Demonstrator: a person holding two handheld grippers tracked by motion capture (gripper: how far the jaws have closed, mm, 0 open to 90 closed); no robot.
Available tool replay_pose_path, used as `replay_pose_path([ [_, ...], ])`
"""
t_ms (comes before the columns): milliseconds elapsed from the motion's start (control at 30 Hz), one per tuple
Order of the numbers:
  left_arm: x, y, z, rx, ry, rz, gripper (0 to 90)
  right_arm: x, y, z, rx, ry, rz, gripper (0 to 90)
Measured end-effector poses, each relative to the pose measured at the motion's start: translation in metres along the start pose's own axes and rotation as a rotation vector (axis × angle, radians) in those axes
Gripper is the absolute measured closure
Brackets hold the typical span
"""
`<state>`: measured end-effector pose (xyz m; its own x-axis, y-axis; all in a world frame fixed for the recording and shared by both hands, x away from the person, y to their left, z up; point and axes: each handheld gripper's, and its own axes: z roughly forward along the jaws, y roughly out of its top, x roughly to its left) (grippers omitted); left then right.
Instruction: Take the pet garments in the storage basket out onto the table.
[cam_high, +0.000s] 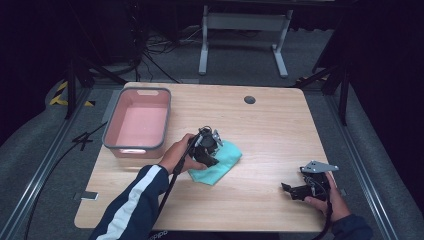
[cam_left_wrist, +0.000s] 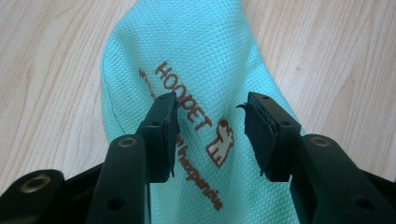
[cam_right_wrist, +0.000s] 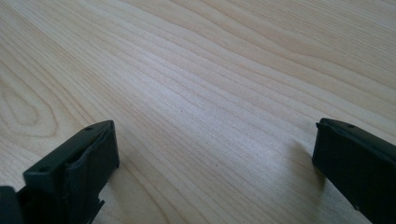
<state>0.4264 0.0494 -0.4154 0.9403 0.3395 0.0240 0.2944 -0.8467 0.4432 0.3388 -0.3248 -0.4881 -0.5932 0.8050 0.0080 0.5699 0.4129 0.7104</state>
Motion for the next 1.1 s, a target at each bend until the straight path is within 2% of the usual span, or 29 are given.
replay_pose_path([
  [300, -0.002, -0.002, -0.001, -0.001, 0.009, 0.005, 50.9, 0.000, 0.000, 0.000, 0.000, 0.000, 0.000, 0.7],
  [567, -0.005, -0.004, -0.009, -0.002, 0.034, 0.013, 45.1, 0.000, 0.000, 0.000, 0.000, 0.000, 0.000, 0.7],
  [667, -0.005, -0.008, -0.014, -0.010, 0.046, 0.010, 43.5, 0.000, 0.000, 0.000, 0.000, 0.000, 0.000, 0.7],
  [700, -0.005, -0.010, -0.015, -0.004, 0.066, 0.022, 41.8, 0.000, 0.000, 0.000, 0.000, 0.000, 0.000, 0.7],
  [833, -0.006, -0.016, -0.019, 0.008, 0.060, 0.021, 40.5, 0.000, 0.000, 0.000, 0.000, 0.000, 0.000, 0.8],
  [967, -0.007, -0.022, -0.023, -0.013, 0.065, 0.009, 38.2, 0.000, 0.000, 0.000, 0.000, 0.000, 0.000, 0.7],
  [1100, -0.010, -0.027, -0.028, -0.020, 0.068, 0.023, 36.1, 0.000, 0.000, 0.000, 0.000, -0.001, 0.001, 0.7],
])
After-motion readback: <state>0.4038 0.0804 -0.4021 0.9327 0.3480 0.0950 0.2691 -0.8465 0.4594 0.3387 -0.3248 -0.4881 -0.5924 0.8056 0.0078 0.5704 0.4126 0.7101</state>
